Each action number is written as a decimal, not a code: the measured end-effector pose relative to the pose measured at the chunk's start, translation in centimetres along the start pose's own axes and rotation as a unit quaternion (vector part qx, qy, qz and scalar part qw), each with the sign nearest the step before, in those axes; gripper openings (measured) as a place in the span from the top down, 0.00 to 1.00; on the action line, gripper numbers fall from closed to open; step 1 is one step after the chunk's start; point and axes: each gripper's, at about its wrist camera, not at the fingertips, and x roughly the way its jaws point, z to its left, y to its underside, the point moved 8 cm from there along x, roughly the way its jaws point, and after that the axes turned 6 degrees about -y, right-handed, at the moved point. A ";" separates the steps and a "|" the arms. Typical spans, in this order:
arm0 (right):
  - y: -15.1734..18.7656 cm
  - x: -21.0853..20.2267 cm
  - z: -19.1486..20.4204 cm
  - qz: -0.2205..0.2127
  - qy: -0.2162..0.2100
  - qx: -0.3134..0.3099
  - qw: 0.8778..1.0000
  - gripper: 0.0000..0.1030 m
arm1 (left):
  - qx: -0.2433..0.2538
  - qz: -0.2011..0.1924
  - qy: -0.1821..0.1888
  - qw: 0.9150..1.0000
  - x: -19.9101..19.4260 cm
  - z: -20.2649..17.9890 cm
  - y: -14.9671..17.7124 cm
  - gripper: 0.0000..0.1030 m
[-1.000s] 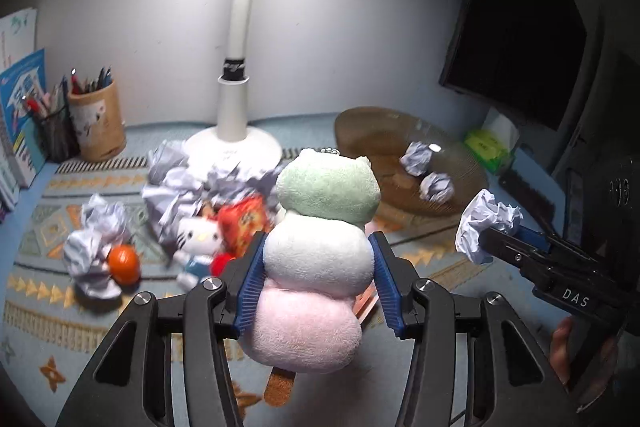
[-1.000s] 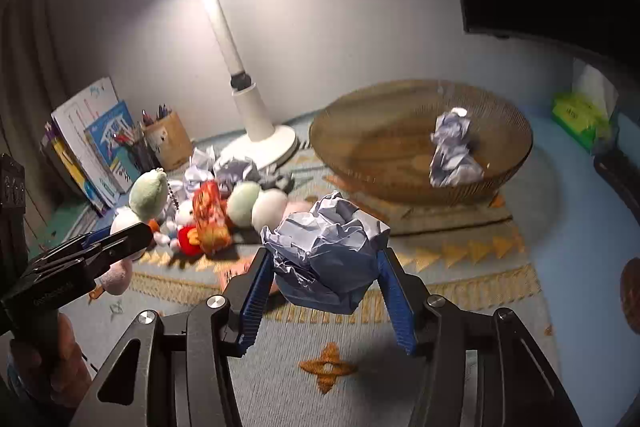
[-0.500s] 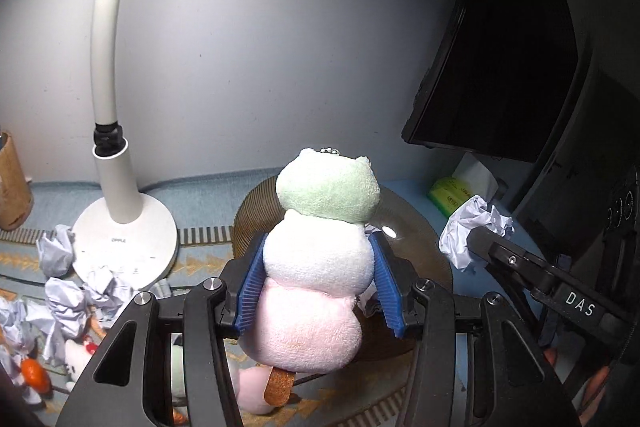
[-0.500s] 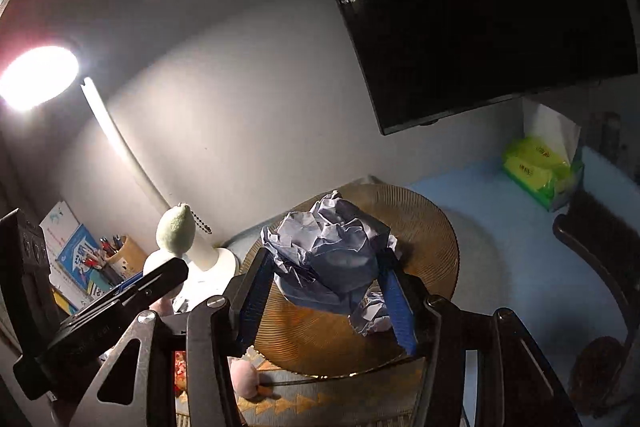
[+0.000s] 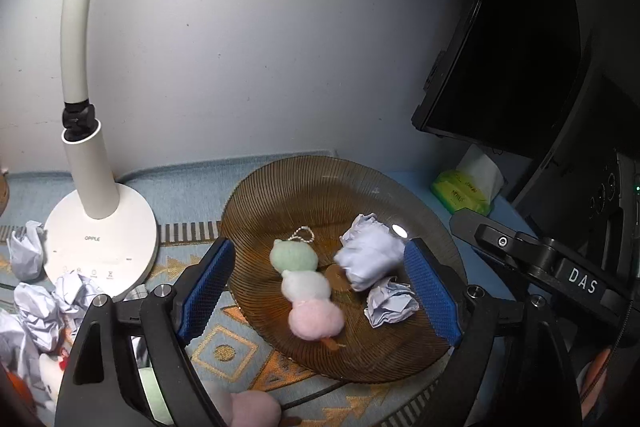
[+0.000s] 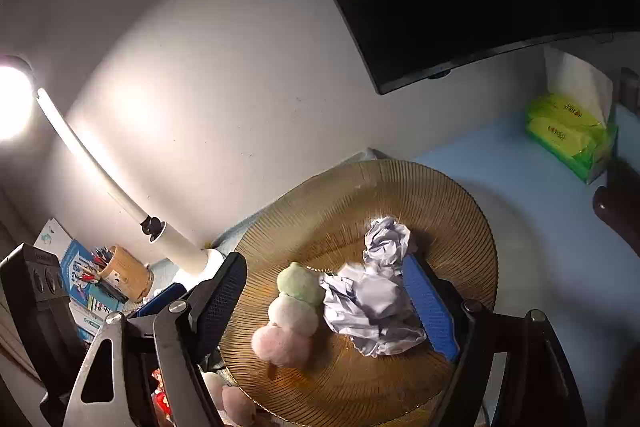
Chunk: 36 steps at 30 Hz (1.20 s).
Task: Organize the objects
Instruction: 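Open both tools to release the dango and paper ball into the bowl, then grasp a paper ball with the left tool while the right tool reaches the orange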
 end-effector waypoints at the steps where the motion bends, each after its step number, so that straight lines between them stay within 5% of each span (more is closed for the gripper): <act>1: 0.1 -0.6 0.1 -0.002 -0.001 0.000 1.000 0.23 | -0.001 -0.007 -0.003 1.000 -1.1 0.4 0.0 0.17; 12: 2.4 -7.5 8.1 -0.018 -0.052 -0.038 0.998 0.23 | -0.035 -0.109 -0.075 0.991 -19.1 7.5 -1.0 0.17; 15: 4.2 -8.5 11.7 -0.015 -0.071 -0.061 0.995 0.23 | -0.043 -0.133 -0.117 0.983 -24.2 10.6 0.1 0.00; 19: 9.6 -7.3 14.5 0.011 -0.075 -0.092 0.993 0.23 | -0.068 -0.152 -0.211 0.963 -28.9 16.8 4.4 0.01; 25: 18.7 -1.8 13.1 0.051 -0.065 -0.109 0.991 0.22 | -0.132 -0.079 -0.288 0.945 -25.6 27.5 14.1 0.01; 30: 21.5 0.7 11.9 0.075 -0.042 -0.126 0.988 0.22 | -0.166 -0.041 -0.283 0.944 -21.7 30.8 17.9 0.01; 36: 21.6 0.7 11.9 0.071 -0.041 -0.130 0.988 0.14 | -0.150 -0.029 -0.254 0.955 -20.9 30.0 18.1 0.01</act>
